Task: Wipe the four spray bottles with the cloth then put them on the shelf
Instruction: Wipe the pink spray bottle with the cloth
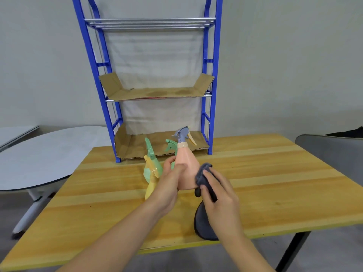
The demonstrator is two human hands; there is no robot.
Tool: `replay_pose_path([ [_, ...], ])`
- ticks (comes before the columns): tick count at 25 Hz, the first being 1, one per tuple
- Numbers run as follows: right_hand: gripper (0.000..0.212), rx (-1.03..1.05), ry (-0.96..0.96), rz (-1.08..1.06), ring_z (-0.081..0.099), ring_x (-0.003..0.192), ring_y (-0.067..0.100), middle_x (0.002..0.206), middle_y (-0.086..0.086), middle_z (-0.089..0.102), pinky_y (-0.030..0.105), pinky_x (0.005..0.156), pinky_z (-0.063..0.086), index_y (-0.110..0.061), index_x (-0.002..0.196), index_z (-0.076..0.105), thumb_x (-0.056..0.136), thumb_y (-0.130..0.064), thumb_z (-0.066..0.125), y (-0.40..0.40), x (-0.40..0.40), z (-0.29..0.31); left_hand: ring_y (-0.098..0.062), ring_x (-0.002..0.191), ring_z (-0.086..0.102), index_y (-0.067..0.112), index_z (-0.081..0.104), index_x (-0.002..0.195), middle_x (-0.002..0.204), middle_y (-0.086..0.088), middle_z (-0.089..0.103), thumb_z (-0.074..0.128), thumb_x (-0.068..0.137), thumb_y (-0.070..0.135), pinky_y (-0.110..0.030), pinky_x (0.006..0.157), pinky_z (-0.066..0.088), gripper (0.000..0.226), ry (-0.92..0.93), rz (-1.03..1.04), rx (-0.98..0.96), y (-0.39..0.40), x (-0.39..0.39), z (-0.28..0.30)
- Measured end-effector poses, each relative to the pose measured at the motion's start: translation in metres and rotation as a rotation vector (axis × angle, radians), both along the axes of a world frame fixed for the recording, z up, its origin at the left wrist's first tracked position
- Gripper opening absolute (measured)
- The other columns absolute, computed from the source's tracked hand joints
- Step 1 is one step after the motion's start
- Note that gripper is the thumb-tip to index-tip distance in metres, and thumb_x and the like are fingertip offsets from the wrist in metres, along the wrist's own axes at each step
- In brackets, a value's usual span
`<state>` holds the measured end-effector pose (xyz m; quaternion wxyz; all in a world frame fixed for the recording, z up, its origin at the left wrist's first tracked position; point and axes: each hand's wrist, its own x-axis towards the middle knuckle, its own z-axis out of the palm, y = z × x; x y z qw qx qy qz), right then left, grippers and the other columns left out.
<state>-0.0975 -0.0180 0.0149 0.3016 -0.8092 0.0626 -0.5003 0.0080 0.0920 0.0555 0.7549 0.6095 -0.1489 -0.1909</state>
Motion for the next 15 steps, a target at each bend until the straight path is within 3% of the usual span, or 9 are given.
replay_pose_path([
  [3,0.040,-0.048,-0.018,-0.005,0.057,0.118,0.017,0.131,-0.001,0.060,0.030,0.100,0.046,-0.009,0.124,0.067,0.086,0.000,0.071,0.005,0.001,0.012,-0.022,0.111,0.069,0.023,0.052,0.135,0.124,-0.006,0.070,0.074,0.076,0.043,-0.045,0.098,0.056,0.066,-0.013,-0.054,0.029,0.011,0.010,0.008],
  [6,0.039,-0.241,-0.011,0.073,0.057,0.113,0.019,0.130,0.002,0.060,0.026,0.101,0.044,-0.007,0.121,0.068,0.084,0.002,0.072,0.015,-0.001,0.019,-0.023,0.100,0.072,0.010,0.060,0.124,0.115,-0.011,0.074,0.076,0.073,0.042,-0.043,0.091,0.058,0.062,-0.025,-0.025,0.047,0.014,0.011,0.018],
  [8,0.040,-0.228,0.011,0.084,0.056,0.114,0.016,0.130,-0.001,0.060,0.024,0.102,0.044,-0.008,0.122,0.068,0.084,0.003,0.072,0.011,0.002,0.024,-0.024,0.108,0.070,0.013,0.055,0.125,0.120,-0.011,0.070,0.077,0.072,0.040,-0.044,0.094,0.058,0.064,0.009,-0.005,0.028,0.016,0.013,0.021],
  [12,0.040,-0.214,0.020,0.084,0.053,0.122,0.015,0.133,0.003,0.057,0.024,0.104,0.042,-0.009,0.123,0.067,0.086,0.006,0.067,0.009,0.005,0.030,-0.028,0.115,0.064,0.012,0.044,0.130,0.132,-0.016,0.061,0.067,0.087,0.025,-0.048,0.097,0.054,0.050,0.130,-0.080,-0.122,0.024,0.016,0.026],
  [15,0.043,-0.332,0.071,0.123,0.051,0.124,0.019,0.136,0.007,0.054,0.029,0.101,0.046,-0.011,0.124,0.066,0.085,0.008,0.067,0.014,0.002,0.032,-0.030,0.111,0.068,0.015,0.046,0.130,0.124,-0.014,0.066,0.065,0.096,0.016,-0.049,0.092,0.057,0.039,0.080,-0.041,-0.066,0.027,0.017,0.028],
])
